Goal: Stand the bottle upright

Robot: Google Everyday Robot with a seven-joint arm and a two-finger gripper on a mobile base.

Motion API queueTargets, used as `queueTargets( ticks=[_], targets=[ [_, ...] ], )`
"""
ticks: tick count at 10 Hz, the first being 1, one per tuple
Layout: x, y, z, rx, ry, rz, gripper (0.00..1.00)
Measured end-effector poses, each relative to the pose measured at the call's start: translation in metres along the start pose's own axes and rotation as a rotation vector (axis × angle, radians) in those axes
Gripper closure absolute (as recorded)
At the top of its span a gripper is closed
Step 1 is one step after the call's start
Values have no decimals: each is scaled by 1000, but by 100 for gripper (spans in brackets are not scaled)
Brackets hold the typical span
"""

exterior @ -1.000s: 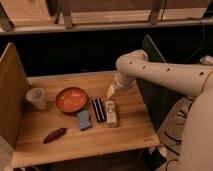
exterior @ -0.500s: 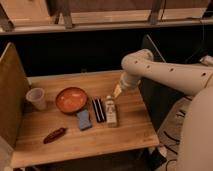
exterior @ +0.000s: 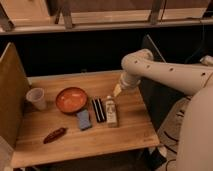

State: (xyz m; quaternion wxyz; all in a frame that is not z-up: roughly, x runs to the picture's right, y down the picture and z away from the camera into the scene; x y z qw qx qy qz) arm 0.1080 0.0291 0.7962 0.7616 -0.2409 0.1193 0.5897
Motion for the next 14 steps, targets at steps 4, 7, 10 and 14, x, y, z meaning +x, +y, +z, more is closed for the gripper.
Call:
queueTargets(
  ticks=[4, 7, 10, 14],
  targets=[
    [-7, 5, 33, -12, 35, 47, 35],
    [-18, 23, 63, -15, 77, 21, 35],
    [-31, 43, 95, -22, 113, 2, 35],
    [-29, 40, 125, -16, 169, 36, 35]
  ],
)
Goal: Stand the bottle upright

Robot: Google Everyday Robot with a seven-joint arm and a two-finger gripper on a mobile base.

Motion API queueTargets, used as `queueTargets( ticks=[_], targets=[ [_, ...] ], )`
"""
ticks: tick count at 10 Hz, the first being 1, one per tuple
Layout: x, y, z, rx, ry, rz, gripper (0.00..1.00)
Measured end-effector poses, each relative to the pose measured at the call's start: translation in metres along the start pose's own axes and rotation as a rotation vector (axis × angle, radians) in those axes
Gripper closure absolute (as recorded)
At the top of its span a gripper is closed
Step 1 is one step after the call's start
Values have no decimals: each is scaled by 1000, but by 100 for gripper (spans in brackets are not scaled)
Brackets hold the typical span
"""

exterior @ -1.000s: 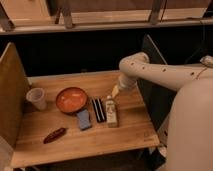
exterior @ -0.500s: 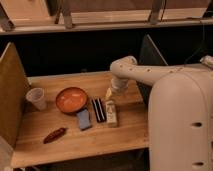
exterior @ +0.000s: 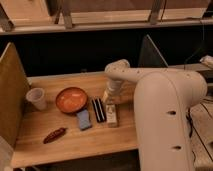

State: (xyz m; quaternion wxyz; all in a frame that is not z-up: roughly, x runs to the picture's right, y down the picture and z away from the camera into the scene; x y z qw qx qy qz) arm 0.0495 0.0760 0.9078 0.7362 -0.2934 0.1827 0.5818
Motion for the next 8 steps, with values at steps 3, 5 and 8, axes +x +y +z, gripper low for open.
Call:
queueTargets(
  ticks=[3, 5, 8],
  targets=[
    [2, -4, 14, -2, 27, 31, 35],
    [2, -3, 20, -6, 40, 36, 35],
    [2, -3, 26, -8, 52, 36, 35]
  ],
)
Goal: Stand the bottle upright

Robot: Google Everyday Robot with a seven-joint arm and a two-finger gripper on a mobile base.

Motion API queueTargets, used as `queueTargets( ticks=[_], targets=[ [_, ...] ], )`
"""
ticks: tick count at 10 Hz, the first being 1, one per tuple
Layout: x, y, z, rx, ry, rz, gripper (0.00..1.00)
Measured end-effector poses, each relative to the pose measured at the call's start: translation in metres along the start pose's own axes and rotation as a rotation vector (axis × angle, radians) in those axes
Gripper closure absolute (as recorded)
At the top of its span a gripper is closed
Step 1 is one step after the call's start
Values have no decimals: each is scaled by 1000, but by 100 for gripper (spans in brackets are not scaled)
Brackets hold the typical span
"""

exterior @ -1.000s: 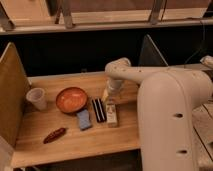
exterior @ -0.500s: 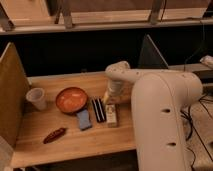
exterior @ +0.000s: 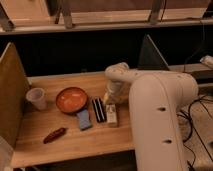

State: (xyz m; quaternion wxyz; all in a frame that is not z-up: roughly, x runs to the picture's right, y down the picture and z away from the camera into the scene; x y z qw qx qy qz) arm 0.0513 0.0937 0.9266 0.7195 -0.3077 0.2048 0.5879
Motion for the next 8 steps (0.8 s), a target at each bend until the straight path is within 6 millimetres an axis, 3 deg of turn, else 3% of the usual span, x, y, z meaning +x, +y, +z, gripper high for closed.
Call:
queueTargets(
  ticks=[5, 6, 8],
  targets=[
    [-1, 0, 6, -2, 8, -13, 35],
    [-2, 0, 7, -2, 7, -20, 38],
    [-6, 0, 8, 3, -8, -45, 57]
  ],
)
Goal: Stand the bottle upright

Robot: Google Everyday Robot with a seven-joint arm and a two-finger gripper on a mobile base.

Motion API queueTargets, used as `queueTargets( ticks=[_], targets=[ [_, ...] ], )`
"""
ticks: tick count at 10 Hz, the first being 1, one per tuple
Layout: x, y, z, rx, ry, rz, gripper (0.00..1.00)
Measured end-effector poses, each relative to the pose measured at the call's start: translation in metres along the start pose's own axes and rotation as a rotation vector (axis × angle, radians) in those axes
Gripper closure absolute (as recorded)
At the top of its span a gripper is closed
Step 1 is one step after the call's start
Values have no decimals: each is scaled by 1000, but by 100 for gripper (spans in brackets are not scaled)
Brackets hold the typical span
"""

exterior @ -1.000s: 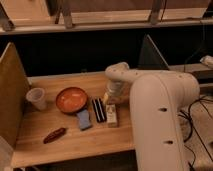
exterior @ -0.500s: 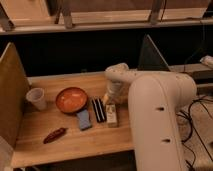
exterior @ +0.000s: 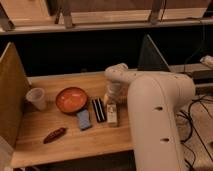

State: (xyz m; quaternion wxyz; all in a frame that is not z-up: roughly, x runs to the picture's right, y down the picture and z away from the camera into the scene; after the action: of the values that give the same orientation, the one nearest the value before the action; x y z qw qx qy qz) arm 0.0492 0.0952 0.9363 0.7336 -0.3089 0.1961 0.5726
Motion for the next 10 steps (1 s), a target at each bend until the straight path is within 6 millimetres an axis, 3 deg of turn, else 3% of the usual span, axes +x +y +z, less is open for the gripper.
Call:
queueTargets(
  ticks=[4, 7, 10],
  targets=[
    [-4, 4, -2, -1, -33, -46, 96],
    [-14, 6, -25, 4, -101, -99, 100],
    [-20, 15, -68, 23, -210, -220, 100]
  ],
)
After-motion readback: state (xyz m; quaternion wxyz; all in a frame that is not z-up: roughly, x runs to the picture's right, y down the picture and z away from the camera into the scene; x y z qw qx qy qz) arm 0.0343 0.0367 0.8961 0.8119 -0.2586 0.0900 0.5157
